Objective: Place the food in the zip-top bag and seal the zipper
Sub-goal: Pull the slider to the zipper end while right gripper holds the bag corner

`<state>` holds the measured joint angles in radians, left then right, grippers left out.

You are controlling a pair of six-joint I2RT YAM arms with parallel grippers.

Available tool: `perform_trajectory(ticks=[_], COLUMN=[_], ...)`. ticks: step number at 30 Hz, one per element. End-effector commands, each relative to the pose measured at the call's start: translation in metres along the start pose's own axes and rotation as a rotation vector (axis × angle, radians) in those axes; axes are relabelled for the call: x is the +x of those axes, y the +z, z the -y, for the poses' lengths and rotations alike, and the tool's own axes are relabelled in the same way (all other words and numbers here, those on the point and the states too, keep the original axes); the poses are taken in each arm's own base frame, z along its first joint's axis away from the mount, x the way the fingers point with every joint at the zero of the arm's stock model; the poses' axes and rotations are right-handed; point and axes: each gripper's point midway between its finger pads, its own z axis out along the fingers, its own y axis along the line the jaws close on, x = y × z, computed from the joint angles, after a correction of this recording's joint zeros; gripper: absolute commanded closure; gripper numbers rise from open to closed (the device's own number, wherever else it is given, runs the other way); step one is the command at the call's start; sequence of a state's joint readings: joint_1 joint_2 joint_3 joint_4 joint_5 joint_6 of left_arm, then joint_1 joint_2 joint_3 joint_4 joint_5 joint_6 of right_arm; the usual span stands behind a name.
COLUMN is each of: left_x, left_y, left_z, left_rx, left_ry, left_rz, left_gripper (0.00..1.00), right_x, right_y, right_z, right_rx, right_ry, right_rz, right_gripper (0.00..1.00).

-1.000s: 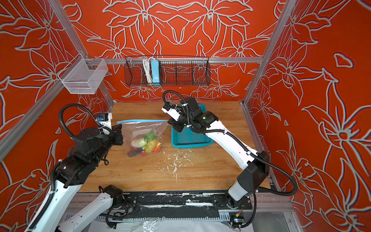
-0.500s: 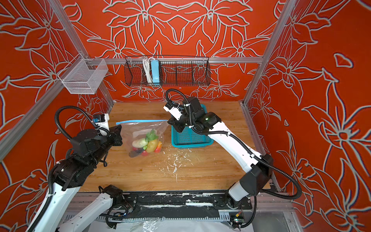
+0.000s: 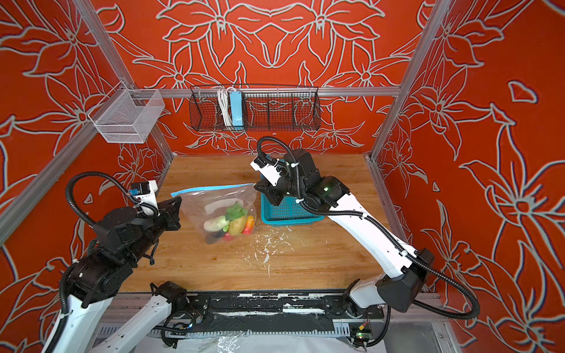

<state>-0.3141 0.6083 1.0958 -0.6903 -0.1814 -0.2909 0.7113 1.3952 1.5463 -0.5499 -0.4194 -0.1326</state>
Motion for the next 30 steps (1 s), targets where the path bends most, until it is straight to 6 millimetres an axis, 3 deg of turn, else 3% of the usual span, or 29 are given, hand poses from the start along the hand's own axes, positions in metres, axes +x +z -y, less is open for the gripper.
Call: perform_trajectory(ticks=[1,7,11,21,30], left_x=[0.001,0.015,0.021,0.041,0.031], left_y=[-0.011,-0.007,0.0,0.042,0.078], left_z=[-0.009,-0.013,-0.017,-0.028,-0.041], left_rx=[-0.03,-0.054,-0.072,-0.152,-0.272], left_ry=[-0.054,-0.079,-0.083,-0.112,-0.056], left_rz=[0.007,-0.047,-0.043,-0.071,-0.036], left_gripper=[1.0,1.0,1.0,1.0,1.0], right_x=[0.004,0.014,0.018,0.039,0.033], right_y=[-0.009,-0.001,0.004,0.047,0.084], right_z=[-0.007,-0.019,-0.014,0.01,0.044], right_rx=[0.012,-0.009,0.016,0.076,0.173], right_ry=[0.023,0.031,0.049,0.049,-0.013], right_rz=[0.0,-0.023,-0.017,-0.108,-0.146], right_gripper=[1.0,1.0,1.0,1.0,1.0])
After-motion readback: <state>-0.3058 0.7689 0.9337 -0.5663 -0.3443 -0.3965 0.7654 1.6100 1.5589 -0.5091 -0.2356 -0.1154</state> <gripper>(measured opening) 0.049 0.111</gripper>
